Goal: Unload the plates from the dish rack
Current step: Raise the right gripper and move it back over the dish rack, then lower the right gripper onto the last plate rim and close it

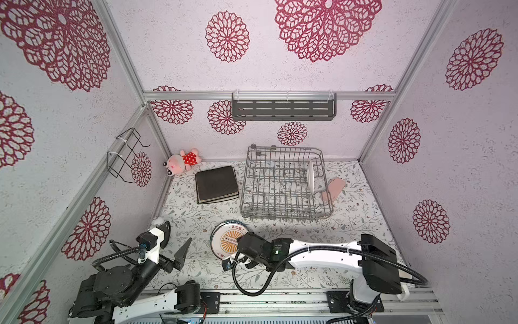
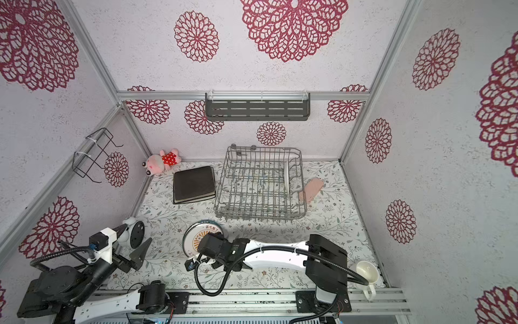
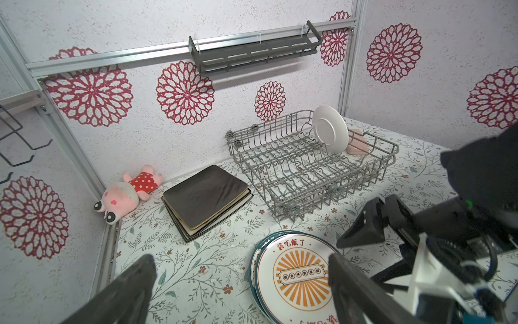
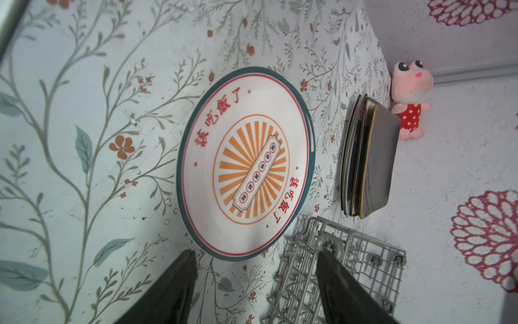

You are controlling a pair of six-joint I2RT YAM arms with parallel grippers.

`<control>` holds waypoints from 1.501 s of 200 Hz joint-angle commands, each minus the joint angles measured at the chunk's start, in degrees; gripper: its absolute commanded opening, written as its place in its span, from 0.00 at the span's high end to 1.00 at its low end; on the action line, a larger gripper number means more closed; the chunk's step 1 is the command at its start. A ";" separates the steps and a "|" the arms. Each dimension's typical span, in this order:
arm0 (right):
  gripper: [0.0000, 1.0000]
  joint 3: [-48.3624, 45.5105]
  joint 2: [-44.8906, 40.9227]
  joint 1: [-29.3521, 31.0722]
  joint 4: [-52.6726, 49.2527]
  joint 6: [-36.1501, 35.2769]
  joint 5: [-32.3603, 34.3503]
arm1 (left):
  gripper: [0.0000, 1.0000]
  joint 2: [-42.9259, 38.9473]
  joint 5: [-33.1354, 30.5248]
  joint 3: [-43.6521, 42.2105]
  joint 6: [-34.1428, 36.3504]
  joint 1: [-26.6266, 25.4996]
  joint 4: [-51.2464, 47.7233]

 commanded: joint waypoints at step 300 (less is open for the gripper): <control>0.45 16.80 6.93 -61.12 -11.58 49.70 -18.92 | 0.03 -0.71 -1.51 0.40 -0.53 -1.00 0.40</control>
